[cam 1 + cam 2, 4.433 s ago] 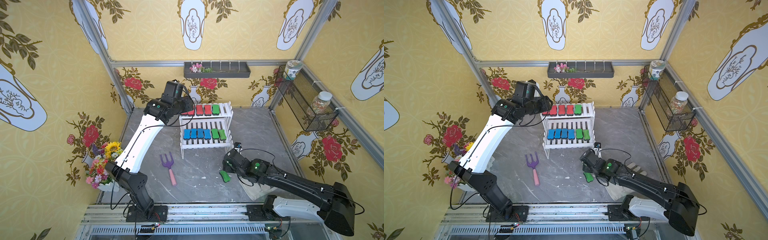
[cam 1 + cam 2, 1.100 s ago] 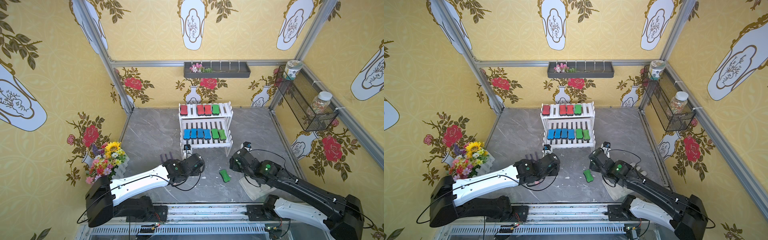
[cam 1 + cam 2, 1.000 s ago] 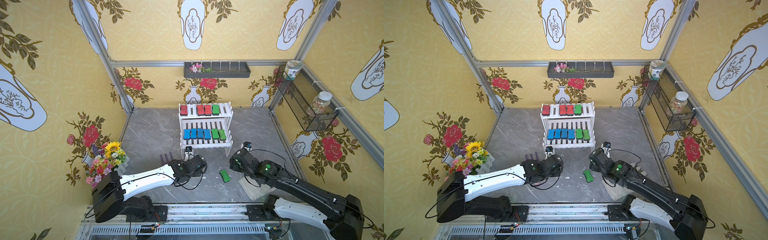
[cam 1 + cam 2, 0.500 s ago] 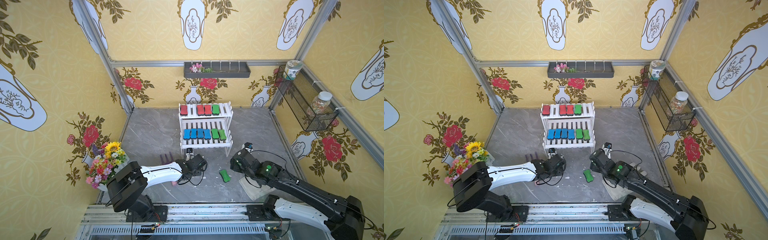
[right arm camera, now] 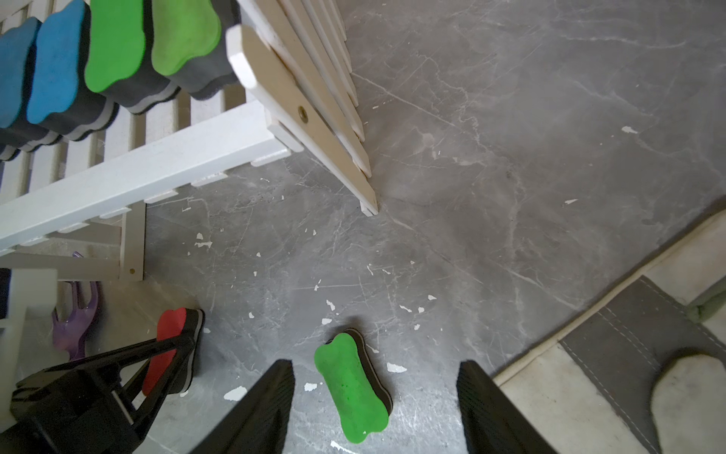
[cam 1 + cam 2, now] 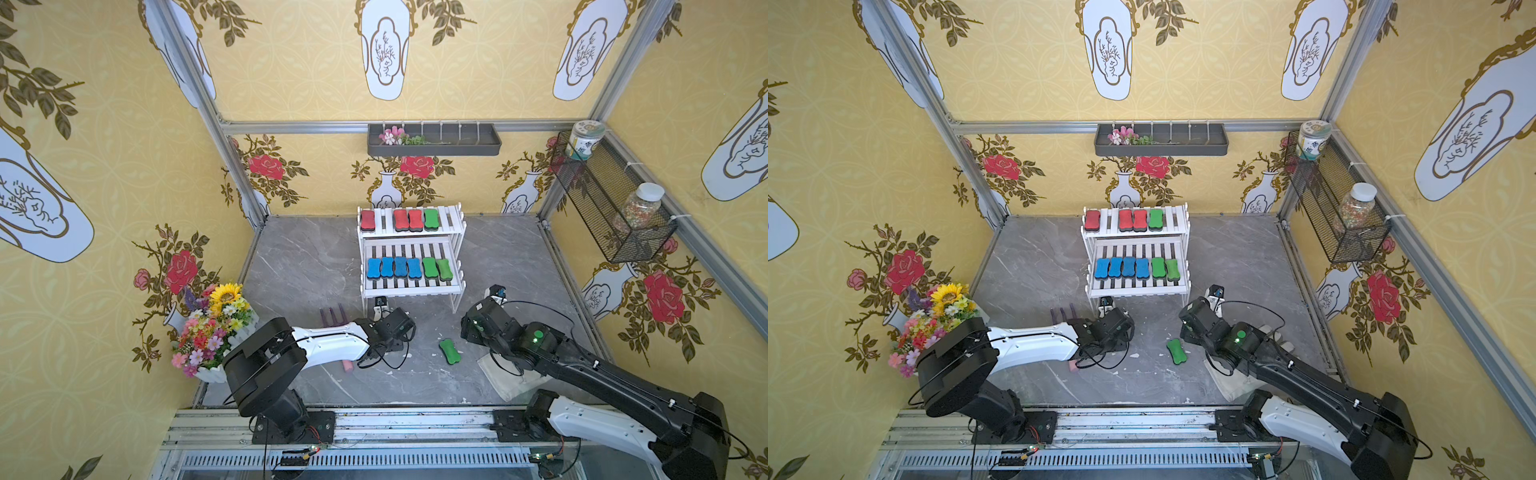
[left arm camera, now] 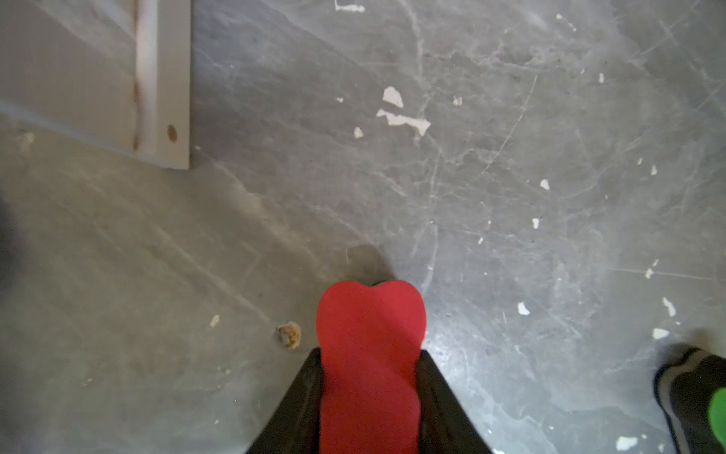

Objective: Remove the whiteboard erasers from the shelf
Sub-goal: Place the whiteboard eraser at the center of the board.

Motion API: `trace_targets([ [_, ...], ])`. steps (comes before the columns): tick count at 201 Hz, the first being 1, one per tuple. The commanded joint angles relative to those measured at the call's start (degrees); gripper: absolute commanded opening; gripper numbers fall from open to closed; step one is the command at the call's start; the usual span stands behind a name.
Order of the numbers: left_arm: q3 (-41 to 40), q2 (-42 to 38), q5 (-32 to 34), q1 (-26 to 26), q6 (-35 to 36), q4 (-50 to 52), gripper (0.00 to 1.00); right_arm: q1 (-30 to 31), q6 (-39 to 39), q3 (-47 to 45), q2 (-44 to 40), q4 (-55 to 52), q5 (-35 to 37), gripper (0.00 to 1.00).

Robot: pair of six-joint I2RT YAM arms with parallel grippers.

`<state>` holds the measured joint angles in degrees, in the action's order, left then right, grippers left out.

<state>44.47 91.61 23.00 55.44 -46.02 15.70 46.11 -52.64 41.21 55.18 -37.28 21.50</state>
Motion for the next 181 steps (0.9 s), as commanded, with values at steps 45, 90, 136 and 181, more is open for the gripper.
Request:
trace_targets([
  [45, 0.0, -1.9, -1.5, 0.2, 0.8, 2.8, 0.55, 0.0, -0.5, 1.6, -0.3, -1.8, 2.1, 0.74],
  [90, 3.5, -8.7, 0.4, 2.2, -0.2, 10.2, 0.64, 0.0, 0.3, 3.6, -0.6, -2.6, 2.0, 0.74],
  [136, 12.4, -18.0, 5.7, 5.6, -1.6, 20.6, 0.75, -0.1, 4.7, 9.8, -0.1, -3.5, 0.8, 0.74],
  [181, 20.5, -28.1, 11.3, 5.5, -0.3, 25.1, 1.00, -0.2, 13.9, 24.9, 5.5, -7.2, 0.3, 0.74],
])
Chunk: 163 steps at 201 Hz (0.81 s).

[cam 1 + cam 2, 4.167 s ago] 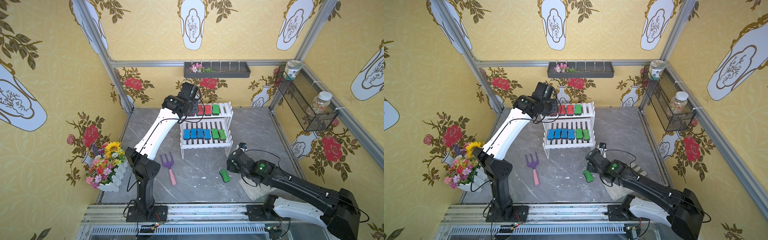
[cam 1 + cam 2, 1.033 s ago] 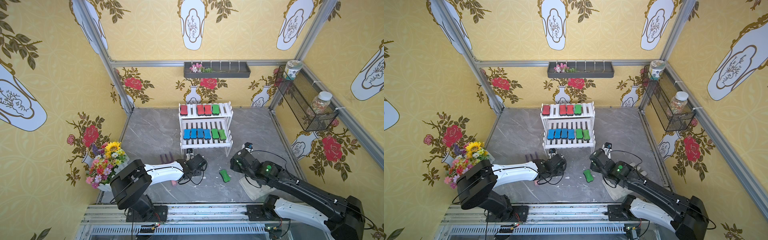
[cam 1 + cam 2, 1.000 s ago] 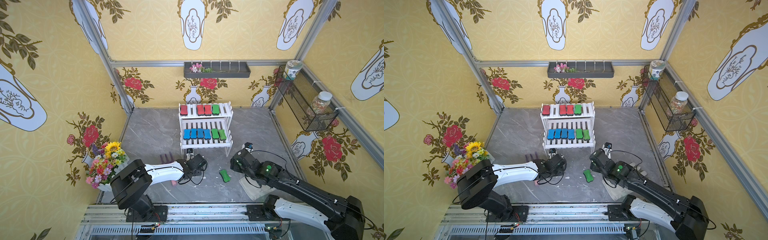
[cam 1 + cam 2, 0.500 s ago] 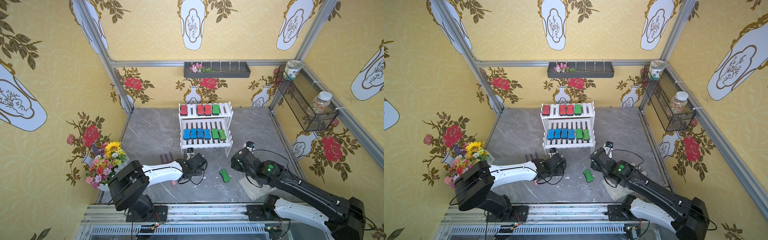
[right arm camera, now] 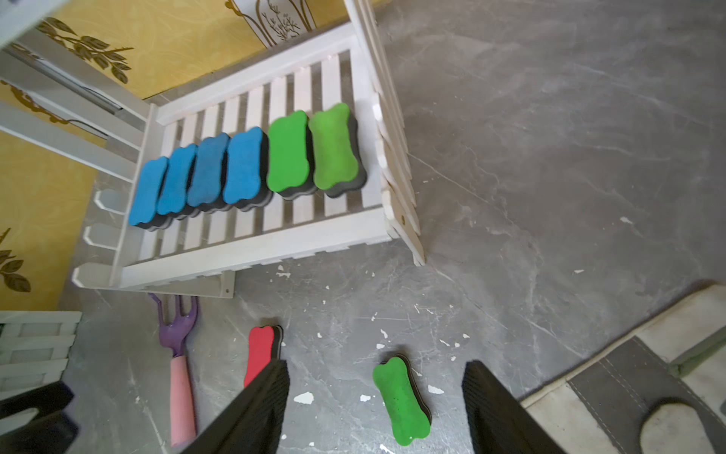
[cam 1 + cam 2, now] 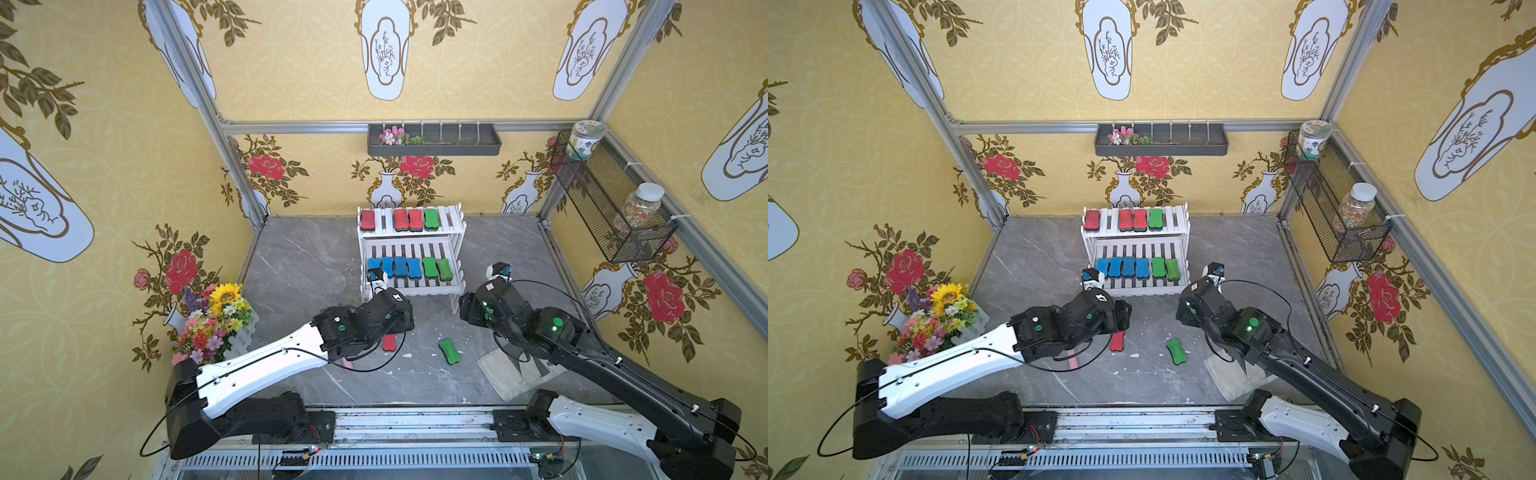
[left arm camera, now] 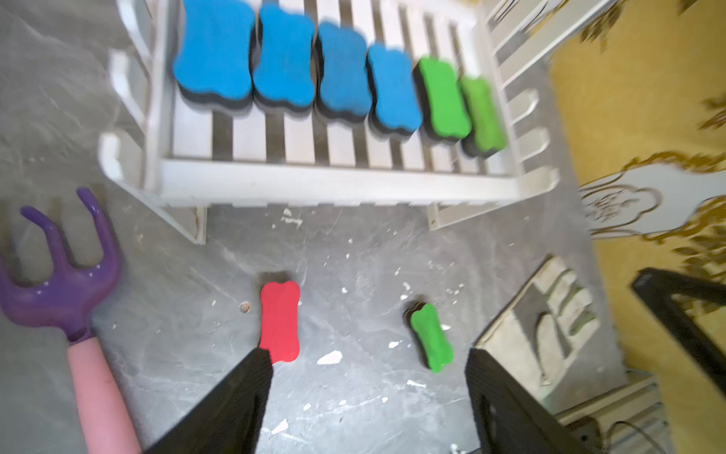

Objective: Remove the whiteboard erasers from the shelf
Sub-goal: Place the whiteboard eraser at the center of the board, then pick up the whiteboard eraser from the shelf.

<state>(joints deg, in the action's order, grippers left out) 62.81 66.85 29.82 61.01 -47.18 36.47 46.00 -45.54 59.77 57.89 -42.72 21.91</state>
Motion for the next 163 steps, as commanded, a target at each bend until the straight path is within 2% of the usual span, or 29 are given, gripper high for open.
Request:
trace_targets([
  [1, 2.3, -3.6, 4.5, -0.1, 0.9, 4.3, 1.00, -0.1, 7.0, 6.8, 3.0, -1.8, -0.2, 0.74],
  [38, 4.2, -7.5, 5.3, -2.2, 2.4, 5.9, 1.00, -3.0, 13.6, 20.1, 11.1, -1.0, -4.1, 0.75],
  [82, 0.5, -10.4, 5.0, -4.2, 1.0, 6.2, 0.99, -6.0, 18.9, 37.6, 25.5, -0.4, -7.2, 0.73],
  [109, -0.9, -11.2, 4.9, -4.5, 0.4, 7.4, 1.00, -8.5, 19.6, 43.4, 31.8, 0.7, -8.5, 0.71],
  [163, -2.9, -11.4, 3.8, -4.9, -0.8, 7.7, 1.00, -13.4, 20.4, 47.9, 38.3, 4.6, -10.7, 0.69],
])
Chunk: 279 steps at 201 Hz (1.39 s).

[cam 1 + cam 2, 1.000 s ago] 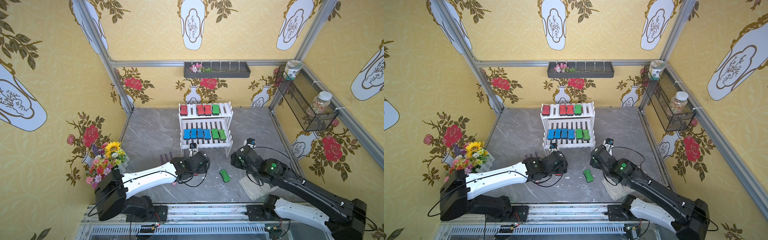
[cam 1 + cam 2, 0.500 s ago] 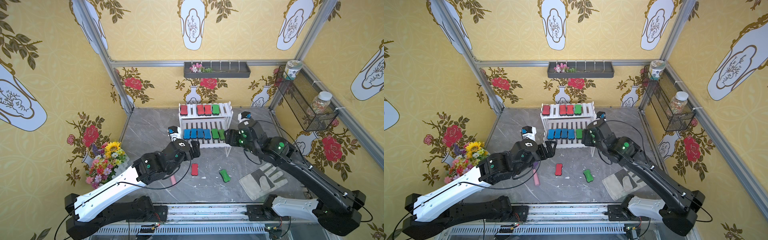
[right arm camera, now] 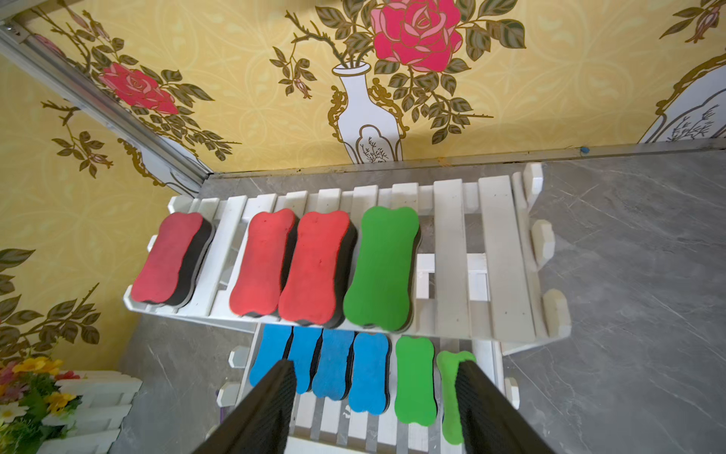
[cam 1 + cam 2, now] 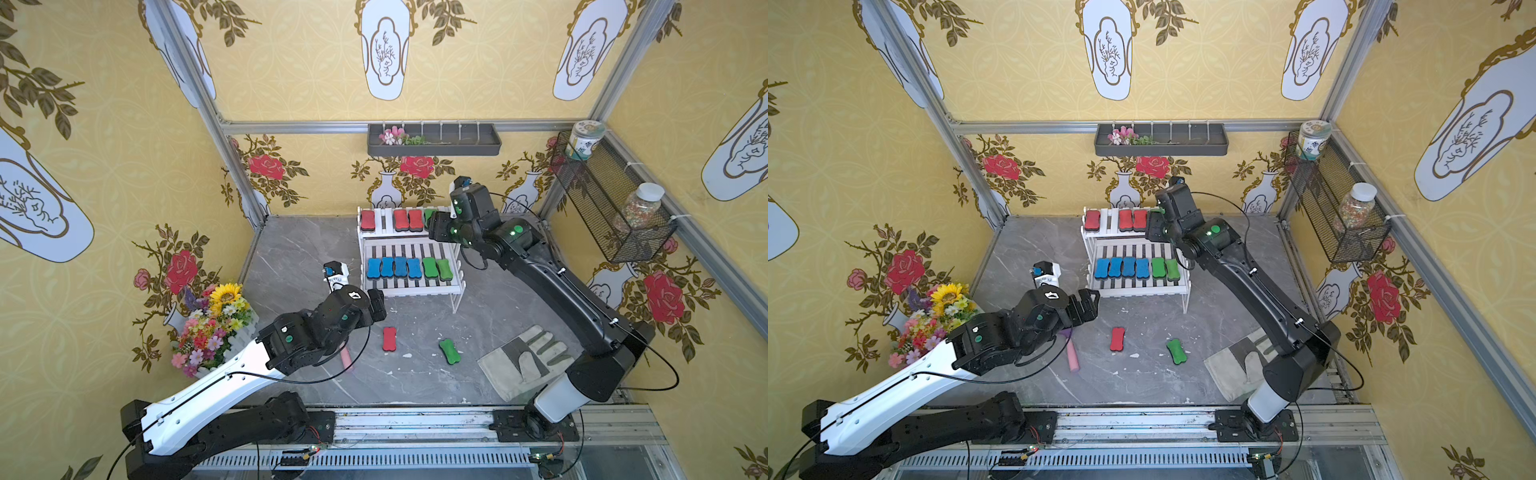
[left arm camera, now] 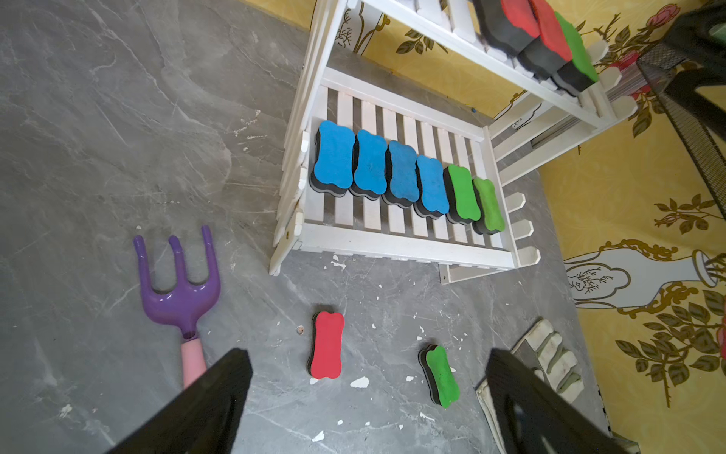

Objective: Remove the whiteboard erasers from the shelf
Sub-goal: Pick up the whiteboard eraser from the shelf.

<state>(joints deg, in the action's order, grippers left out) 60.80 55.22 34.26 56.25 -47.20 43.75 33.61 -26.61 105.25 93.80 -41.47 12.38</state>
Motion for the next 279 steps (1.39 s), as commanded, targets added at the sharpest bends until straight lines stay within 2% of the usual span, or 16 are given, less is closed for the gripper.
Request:
trace_targets([
  [1, -0.9, 0.2, -0.7, -0.2, -0.8, 0.4, 1.00, -1.0, 1.5, 2.6, 2.5, 3.3, -1.1, 0.69],
  [90, -1.8, 2.0, -0.9, -0.3, -1.5, 0.1, 1.00, -3.1, 2.0, 7.0, 9.7, 2.3, -1.8, 0.69],
  [170, -3.0, 2.4, -0.8, -0.5, -1.9, -0.2, 0.99, -3.1, 2.8, 8.8, 11.9, 0.5, -1.7, 0.66],
  [234, -3.6, 2.7, -1.0, -1.0, -2.1, -0.8, 1.00, -2.8, 4.1, 10.1, 13.2, -1.9, 0.2, 0.61],
  [279, -3.9, 2.9, -1.3, -1.0, -2.4, -0.8, 1.00, -0.7, 6.5, 13.9, 16.0, -5.8, 4.4, 0.59],
])
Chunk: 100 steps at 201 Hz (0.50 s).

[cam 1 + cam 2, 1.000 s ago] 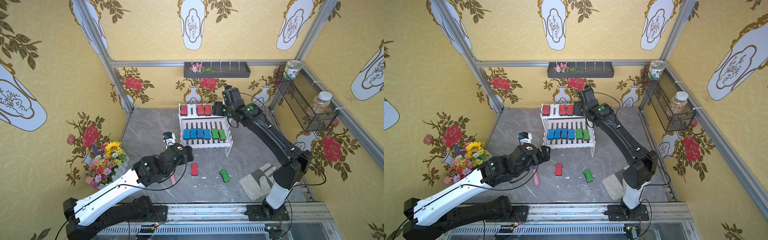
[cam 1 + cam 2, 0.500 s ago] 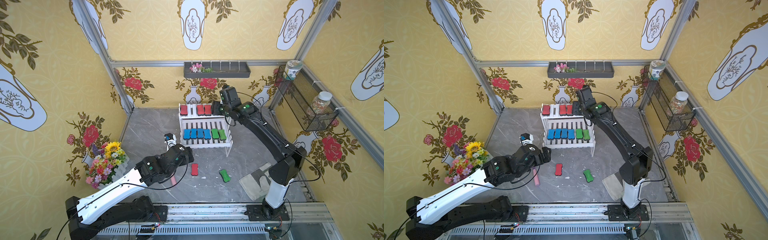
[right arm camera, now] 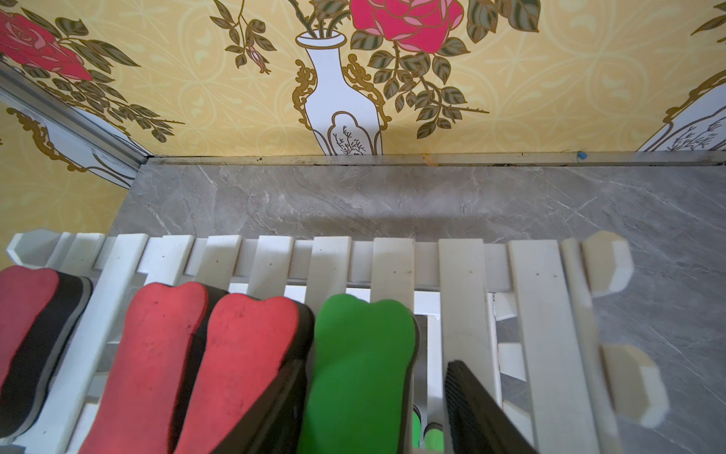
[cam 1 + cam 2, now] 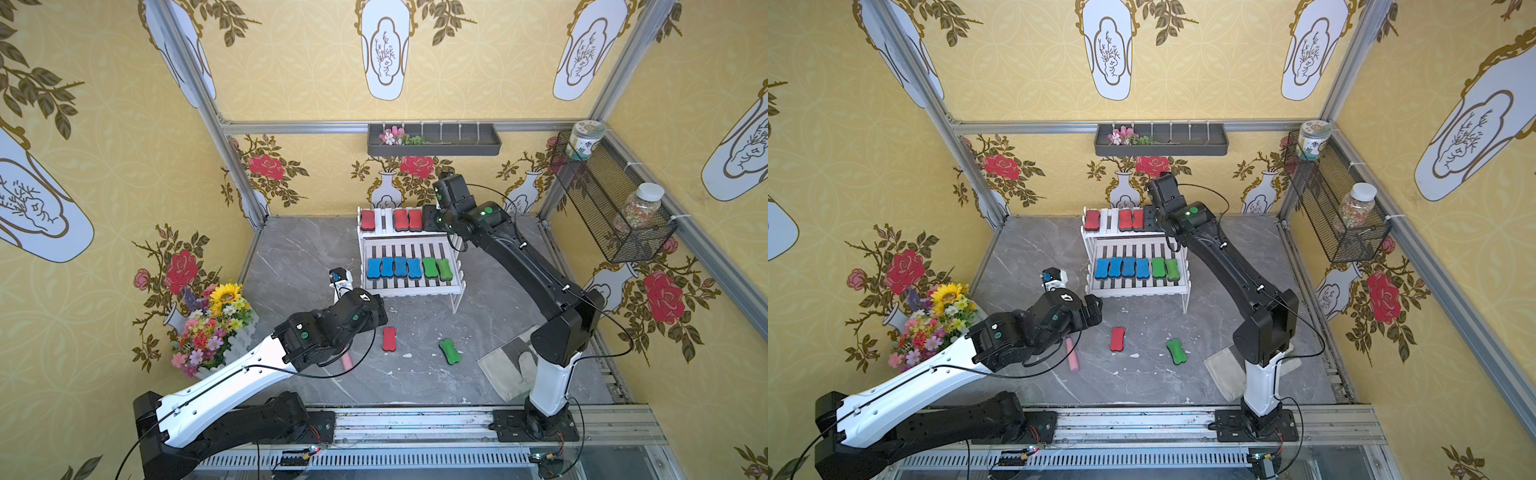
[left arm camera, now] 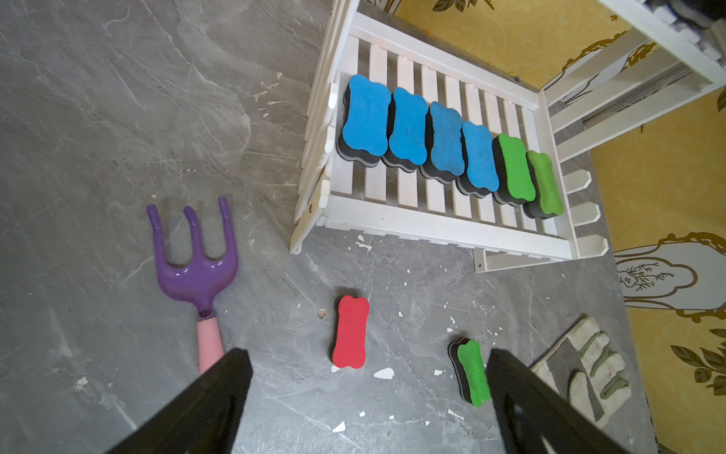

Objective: Remove the whiteboard erasers from the shelf
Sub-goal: Pick up the whiteboard eraser from the shelf.

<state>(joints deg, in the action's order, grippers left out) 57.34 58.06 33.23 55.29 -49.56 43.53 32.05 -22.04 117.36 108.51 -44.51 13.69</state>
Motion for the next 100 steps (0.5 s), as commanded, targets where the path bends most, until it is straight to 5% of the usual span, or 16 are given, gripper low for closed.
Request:
trace_targets([
  [1, -0.4, 0.1, -0.3, 0.0, 0.0, -0.5, 0.99, 0.9, 1.9, 1.9, 1.3, -2.8, 3.1, 0.59],
  [100, -0.4, 0.2, -0.4, -0.2, -0.3, -0.5, 0.99, 0.6, 1.8, 1.4, -0.7, -0.2, 1.1, 0.43],
])
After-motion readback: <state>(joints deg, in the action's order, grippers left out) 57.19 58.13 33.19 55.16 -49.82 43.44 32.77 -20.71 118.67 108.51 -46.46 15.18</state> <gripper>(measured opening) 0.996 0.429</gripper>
